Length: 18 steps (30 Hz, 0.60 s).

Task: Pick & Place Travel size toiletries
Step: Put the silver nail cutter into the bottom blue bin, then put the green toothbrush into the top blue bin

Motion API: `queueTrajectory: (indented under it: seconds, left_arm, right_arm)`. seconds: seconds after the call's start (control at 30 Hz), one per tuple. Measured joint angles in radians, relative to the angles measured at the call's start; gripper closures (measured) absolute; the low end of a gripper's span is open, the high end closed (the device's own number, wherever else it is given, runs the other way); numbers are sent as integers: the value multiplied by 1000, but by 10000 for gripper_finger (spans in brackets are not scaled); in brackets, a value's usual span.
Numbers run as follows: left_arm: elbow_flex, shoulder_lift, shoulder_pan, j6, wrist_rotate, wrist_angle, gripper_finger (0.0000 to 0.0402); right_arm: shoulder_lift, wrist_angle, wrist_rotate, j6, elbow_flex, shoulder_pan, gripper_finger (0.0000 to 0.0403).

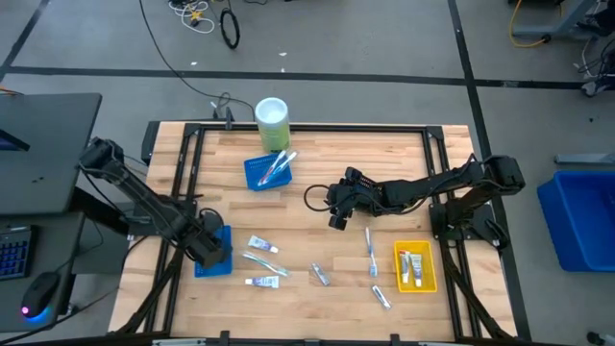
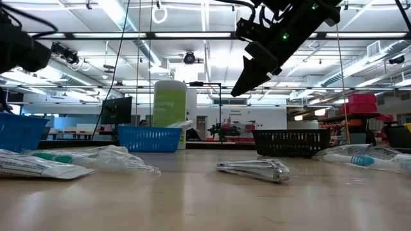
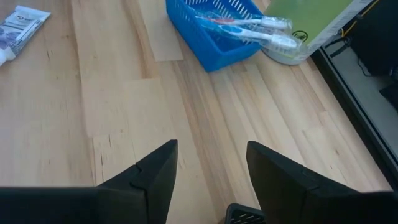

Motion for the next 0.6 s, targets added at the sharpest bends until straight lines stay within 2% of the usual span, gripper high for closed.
queueTrajectory:
  seconds: [0.2, 0.4, 0.5, 0.6]
  left_arm:
    - [-33, 0, 10, 113, -1, -1, 258]
    - [11, 0, 10, 256, -35, 7, 248]
    - [69, 0, 10, 319, -96, 8, 254]
    - [151, 0, 10, 417, -208, 10, 263]
  right_arm:
    - [0, 4, 0, 0, 0, 0, 200]
    - [0, 15, 0, 0, 0, -1, 197]
    - [0, 19, 0, 0, 0, -1, 200]
    - [0, 27, 0, 0, 0, -1, 201]
